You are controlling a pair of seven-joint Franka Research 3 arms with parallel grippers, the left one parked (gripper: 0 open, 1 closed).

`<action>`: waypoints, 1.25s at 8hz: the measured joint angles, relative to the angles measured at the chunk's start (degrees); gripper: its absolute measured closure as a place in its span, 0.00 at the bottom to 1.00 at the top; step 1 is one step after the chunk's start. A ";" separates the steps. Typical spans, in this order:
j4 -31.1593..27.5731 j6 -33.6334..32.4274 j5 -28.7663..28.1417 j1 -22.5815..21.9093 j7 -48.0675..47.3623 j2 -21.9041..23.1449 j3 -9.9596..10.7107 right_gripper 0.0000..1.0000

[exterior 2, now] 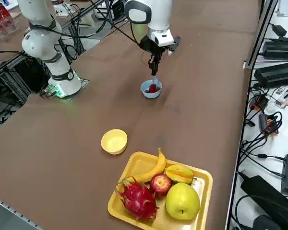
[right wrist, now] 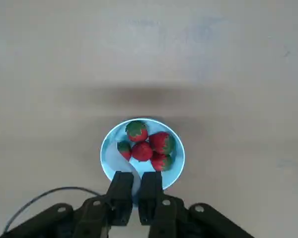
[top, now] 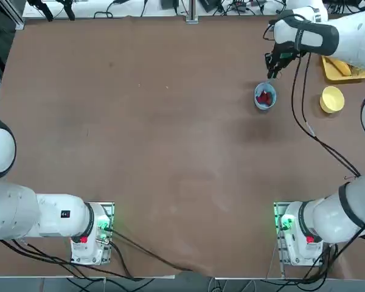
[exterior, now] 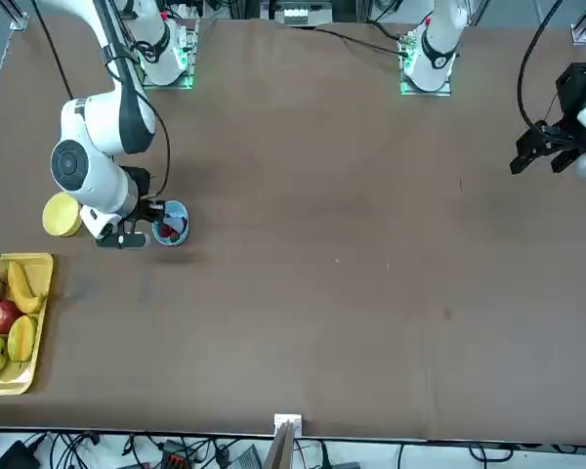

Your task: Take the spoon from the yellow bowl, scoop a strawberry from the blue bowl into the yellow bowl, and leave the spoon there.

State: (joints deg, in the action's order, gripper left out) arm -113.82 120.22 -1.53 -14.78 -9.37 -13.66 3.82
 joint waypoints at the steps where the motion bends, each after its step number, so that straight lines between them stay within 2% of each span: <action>1: 0.10 0.27 0.00 0.02 -0.16 0.12 0.01 0.89; 10: -0.65 2.38 0.00 -0.12 -10.88 0.22 -0.03 0.89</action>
State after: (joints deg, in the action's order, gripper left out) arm -114.48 122.61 -1.52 -14.90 -20.26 -13.44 3.79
